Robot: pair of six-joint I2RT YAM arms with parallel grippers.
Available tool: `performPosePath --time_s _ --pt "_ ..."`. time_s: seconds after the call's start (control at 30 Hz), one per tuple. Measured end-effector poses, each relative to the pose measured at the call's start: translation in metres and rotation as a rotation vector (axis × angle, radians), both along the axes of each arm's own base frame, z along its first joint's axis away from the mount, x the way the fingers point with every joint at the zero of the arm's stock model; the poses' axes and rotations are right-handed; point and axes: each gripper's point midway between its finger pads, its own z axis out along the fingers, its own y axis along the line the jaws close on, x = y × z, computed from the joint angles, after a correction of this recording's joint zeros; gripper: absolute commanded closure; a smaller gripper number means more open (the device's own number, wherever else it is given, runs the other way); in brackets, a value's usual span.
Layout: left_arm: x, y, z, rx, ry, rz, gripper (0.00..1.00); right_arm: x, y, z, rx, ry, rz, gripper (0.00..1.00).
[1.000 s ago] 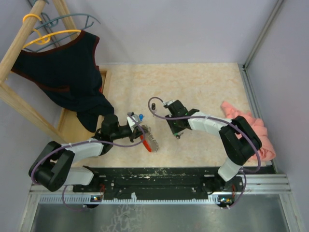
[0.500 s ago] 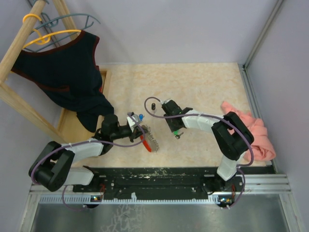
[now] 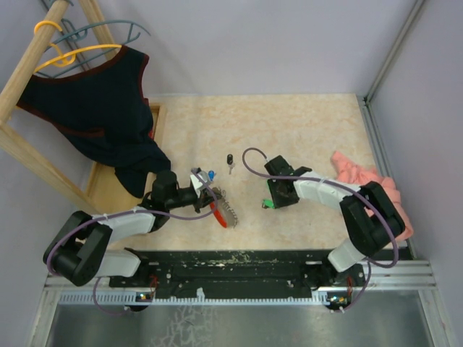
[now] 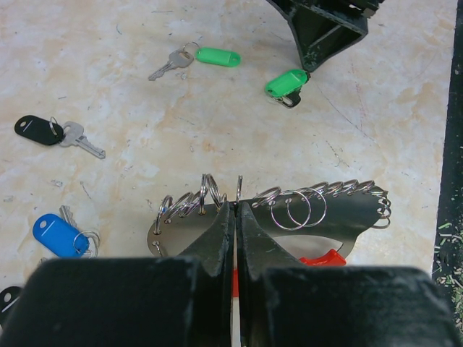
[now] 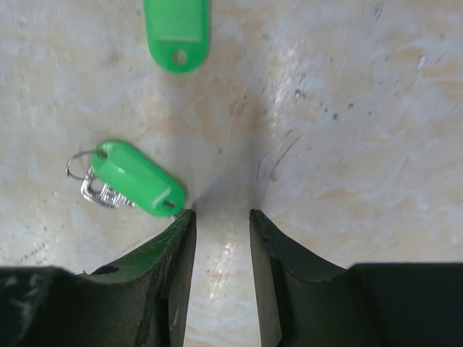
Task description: Put the keys on the keyring
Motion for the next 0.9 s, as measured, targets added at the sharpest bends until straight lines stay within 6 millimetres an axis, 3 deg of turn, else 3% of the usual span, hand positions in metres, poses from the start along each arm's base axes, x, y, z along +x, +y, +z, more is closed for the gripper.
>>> performPosePath --time_s 0.13,0.37,0.9 --pt "0.0 0.0 0.0 0.0 0.0 0.0 0.99 -0.015 0.0 0.003 0.023 0.034 0.026 0.64" --pt "0.0 0.0 0.0 0.0 0.0 0.001 0.99 -0.007 0.012 0.027 0.088 -0.044 0.106 0.63" --pt "0.0 0.0 0.0 0.0 0.0 0.0 0.99 0.004 0.034 0.001 0.168 0.001 0.216 0.62"
